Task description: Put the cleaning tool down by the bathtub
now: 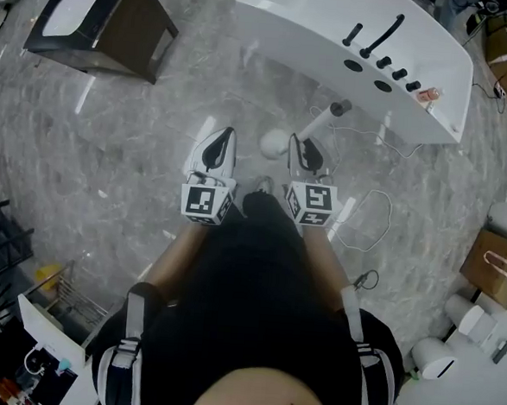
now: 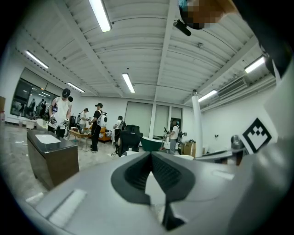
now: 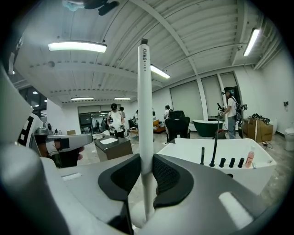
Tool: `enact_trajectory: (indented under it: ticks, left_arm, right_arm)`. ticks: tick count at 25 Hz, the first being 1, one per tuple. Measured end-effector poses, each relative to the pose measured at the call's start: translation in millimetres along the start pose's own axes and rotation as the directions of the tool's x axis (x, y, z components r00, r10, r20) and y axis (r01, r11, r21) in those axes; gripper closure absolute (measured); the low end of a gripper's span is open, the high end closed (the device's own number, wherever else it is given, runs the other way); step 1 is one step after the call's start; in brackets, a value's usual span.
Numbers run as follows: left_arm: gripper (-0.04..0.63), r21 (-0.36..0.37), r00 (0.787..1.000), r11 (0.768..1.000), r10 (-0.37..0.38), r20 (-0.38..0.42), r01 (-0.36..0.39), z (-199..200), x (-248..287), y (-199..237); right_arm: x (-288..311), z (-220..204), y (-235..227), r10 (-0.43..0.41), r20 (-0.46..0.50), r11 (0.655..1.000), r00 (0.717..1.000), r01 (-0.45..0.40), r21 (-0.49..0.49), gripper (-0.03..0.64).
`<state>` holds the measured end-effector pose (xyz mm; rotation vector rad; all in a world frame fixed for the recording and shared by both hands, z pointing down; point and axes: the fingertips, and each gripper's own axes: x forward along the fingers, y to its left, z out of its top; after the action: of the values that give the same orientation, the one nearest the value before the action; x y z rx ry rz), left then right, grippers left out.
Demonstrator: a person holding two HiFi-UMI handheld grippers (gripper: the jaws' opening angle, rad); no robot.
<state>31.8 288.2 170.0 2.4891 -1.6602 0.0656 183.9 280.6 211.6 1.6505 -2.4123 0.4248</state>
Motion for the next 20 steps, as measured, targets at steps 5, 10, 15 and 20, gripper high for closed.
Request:
enact_trajectory:
  ticks: [5,10,15,20]
  left_arm:
    - [0.586,0.005,0.998,0.999,0.054,0.012,-0.054,2,7,6]
    - [0.586,0.006,0.997,0.997,0.071,0.039,-0.071,13,14,11]
    - [0.586,0.008,0.997,0.998,0.062,0.050,-0.062,12,29,19]
    - [0.586,0.024,0.997,0.999,0.035,0.064,-0.036,10,55,36]
  right_arm:
    - [15,5,-12,0.021,0.015,1.000,1.000,-0.021,-0.004,0.532]
    - [26,11,-13,0.032,0.018,0.999,0.999,-0.032,-0.006,0.532]
    - [42,9,-16,0.028,0.017,1.000,0.999,-0.028,-0.009,0.532]
    - [70,8,-17,0.025,0.027,1.000,0.999,-0.025,-0.016,0.532]
